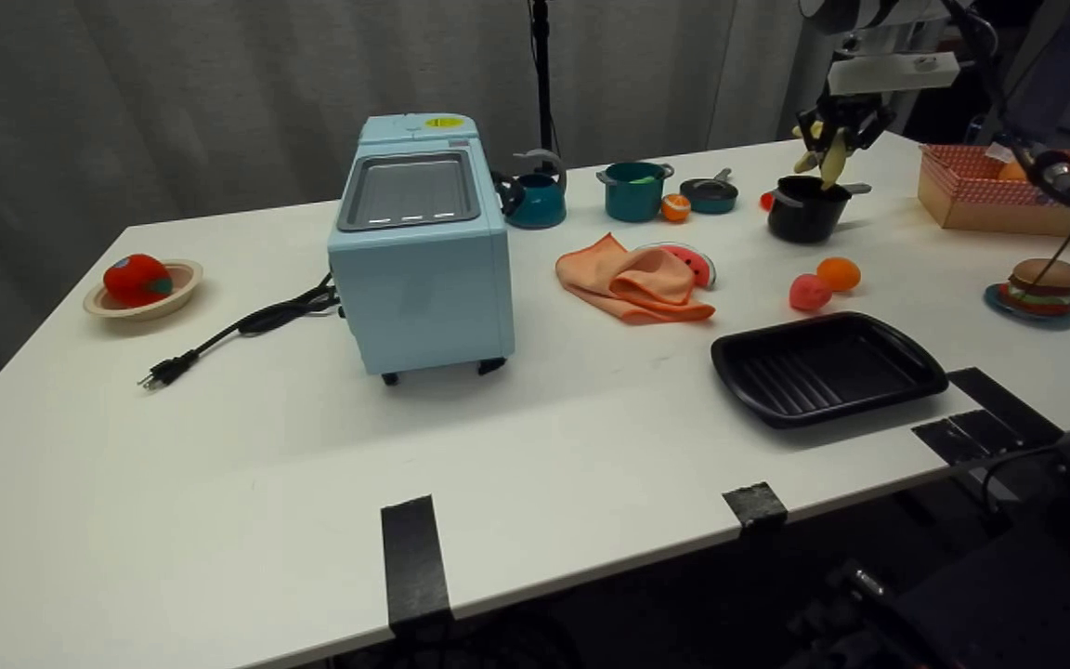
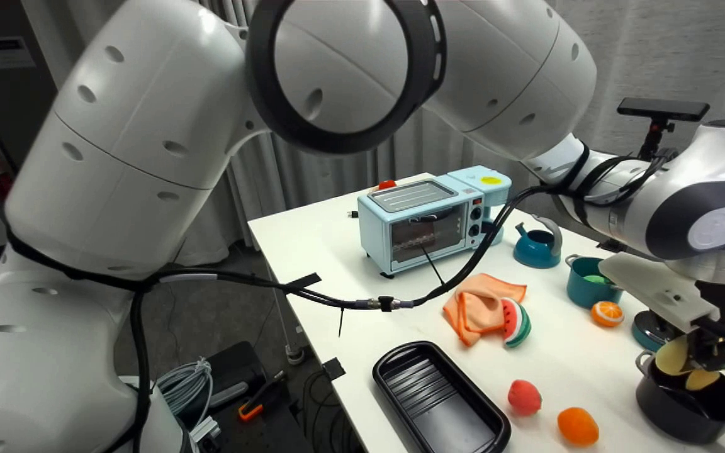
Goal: Put the banana plush toy in the black pot then put the strawberry plush toy on the black tray
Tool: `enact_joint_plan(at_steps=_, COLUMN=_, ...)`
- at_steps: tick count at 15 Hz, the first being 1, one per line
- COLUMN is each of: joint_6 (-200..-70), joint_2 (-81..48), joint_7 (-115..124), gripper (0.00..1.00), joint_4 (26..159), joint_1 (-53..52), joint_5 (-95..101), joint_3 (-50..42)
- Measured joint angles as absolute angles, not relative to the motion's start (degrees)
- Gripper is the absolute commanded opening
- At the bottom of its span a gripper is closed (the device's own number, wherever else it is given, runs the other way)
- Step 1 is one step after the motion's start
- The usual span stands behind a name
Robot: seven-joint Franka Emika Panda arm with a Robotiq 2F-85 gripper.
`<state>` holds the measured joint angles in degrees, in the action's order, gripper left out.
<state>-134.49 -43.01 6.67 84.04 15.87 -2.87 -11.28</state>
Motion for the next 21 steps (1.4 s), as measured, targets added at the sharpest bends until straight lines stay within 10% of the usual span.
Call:
enact_joint_plan(at_steps=1, joint_6=-134.5, joint_2=-44.2, joint_7=8.0, gripper=0.39, joint_4=82.4, joint_1=15.9, joint_5=-2.9, joint_3=-11.5)
enact_joint_plan(at_steps=10, joint_6=-133.7, joint_2=-53.8, joint_7=14.3, gripper=0.99, joint_4=69.0, joint_1=15.9, joint_5=-2.9, joint_3=-11.6)
enact_joint_plan(at_steps=21, joint_6=-123.1, joint_2=-52.9, joint_7=5.0, gripper=1.0, joint_4=66.7, joint_1=16.5, joint_5=-2.9, joint_3=-6.2)
